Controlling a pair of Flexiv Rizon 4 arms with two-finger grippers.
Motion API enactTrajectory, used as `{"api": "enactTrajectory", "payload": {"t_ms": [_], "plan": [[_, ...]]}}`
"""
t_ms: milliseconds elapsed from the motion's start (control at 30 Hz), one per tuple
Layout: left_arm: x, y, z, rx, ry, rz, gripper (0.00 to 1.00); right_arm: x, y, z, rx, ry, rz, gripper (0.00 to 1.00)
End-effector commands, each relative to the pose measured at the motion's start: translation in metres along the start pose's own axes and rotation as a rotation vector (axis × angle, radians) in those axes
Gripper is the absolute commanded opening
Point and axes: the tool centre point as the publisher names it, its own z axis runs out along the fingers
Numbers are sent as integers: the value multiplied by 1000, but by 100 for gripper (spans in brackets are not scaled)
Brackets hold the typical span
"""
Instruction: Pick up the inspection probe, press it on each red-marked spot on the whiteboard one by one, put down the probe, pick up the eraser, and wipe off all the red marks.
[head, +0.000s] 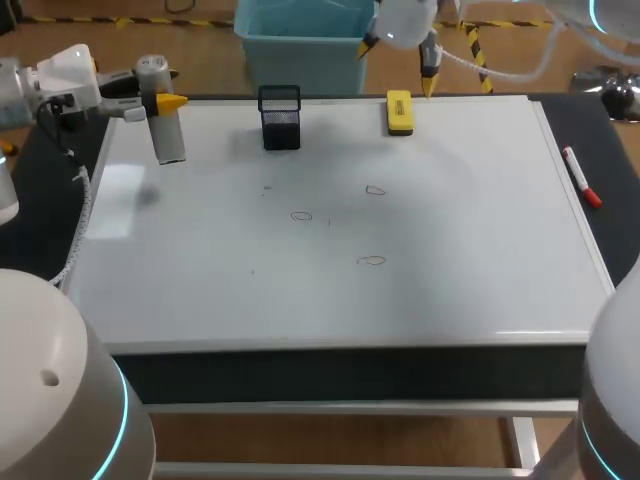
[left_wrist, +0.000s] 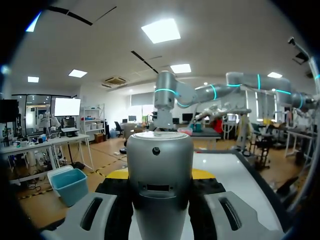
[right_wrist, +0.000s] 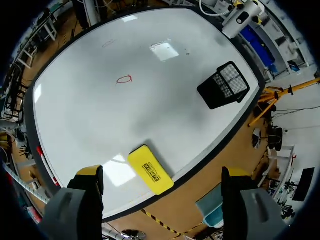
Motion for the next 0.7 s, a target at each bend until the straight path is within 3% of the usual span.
{"api": "enactTrajectory", "payload": {"t_ms": [33,433,500,700], "plan": [[1,-1,0,1,-3,2,0,9,6,-2,74,-43,-6,100],[1,-1,0,1,-3,2,0,9,6,-2,74,-43,-6,100],[1,-1,0,1,-3,2,0,1,4,4,36,-67,-102,100],[1,-1,0,1,-3,2,0,-3,0,18,3,-12,-290,100]]}}
